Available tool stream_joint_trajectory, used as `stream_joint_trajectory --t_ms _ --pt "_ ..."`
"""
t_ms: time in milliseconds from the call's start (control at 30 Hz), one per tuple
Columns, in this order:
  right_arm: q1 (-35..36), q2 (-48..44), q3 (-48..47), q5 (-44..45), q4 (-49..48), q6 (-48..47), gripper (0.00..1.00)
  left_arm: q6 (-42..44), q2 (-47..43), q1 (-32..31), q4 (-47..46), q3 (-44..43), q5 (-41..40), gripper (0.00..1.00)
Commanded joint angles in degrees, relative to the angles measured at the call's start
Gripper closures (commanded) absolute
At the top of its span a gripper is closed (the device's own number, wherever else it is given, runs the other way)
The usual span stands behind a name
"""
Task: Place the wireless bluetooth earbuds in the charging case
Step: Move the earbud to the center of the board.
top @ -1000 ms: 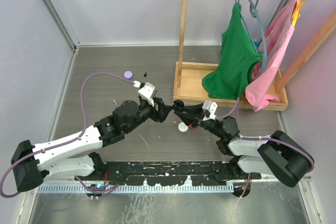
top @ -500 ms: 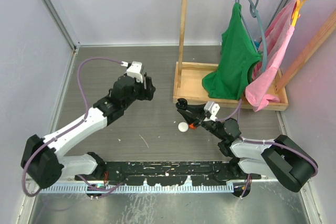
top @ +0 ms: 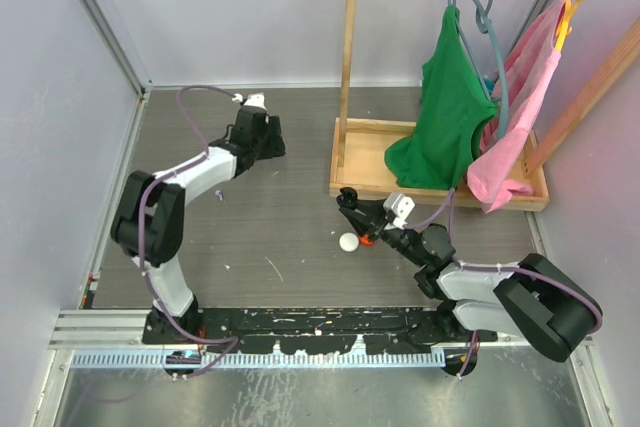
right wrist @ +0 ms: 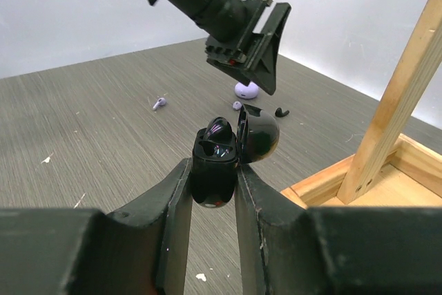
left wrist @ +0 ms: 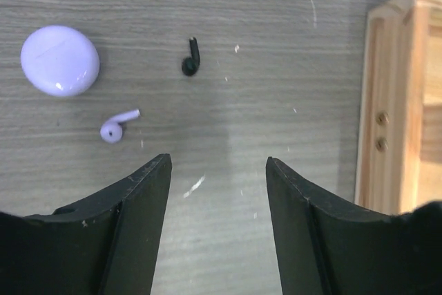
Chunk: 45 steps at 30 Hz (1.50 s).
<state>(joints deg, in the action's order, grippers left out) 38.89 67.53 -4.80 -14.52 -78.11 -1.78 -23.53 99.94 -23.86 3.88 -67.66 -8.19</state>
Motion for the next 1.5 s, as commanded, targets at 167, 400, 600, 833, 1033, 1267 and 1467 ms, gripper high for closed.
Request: stream_joint_trajectory --t_ms 167,400,600,833,1033,1267,1467 --pt "0.19 0.46 -0.2 1.17 -2.32 -1.88 0.99 -4.51 13.81 4.2 -3.14 -12.68 -1.4 0.51" --pt "0.18 1.53 -0.43 0.55 -2.63 -1.7 0.99 -2.23 20.6 4.41 -0.8 -19.61 -1.72 0.55" --pt "0.15 1.64 -0.59 0.42 -2.4 -1.81 0.99 -1.38 24.28 4.52 1.09 -23.57 -0.63 0.59" --pt "0.17 1.49 -0.52 0.46 -2.24 -1.91 0.99 -1.74 25.8 4.5 4.0 -25.35 0.28 0.62" --pt "0.17 1.14 -0.56 0.3 -1.96 -1.93 0.99 -1.5 26.58 4.49 5.63 -25.76 0.68 0.66" --pt "0.14 0.95 -0.63 0.31 -1.61 -2.14 0.99 0.8 28.5 4.52 7.01 -28.06 1.5 0.75" --pt "0.2 0.95 -0.81 0.29 -1.19 -2.21 0.99 2.72 27.51 4.52 8.89 -27.3 5.3 0.81"
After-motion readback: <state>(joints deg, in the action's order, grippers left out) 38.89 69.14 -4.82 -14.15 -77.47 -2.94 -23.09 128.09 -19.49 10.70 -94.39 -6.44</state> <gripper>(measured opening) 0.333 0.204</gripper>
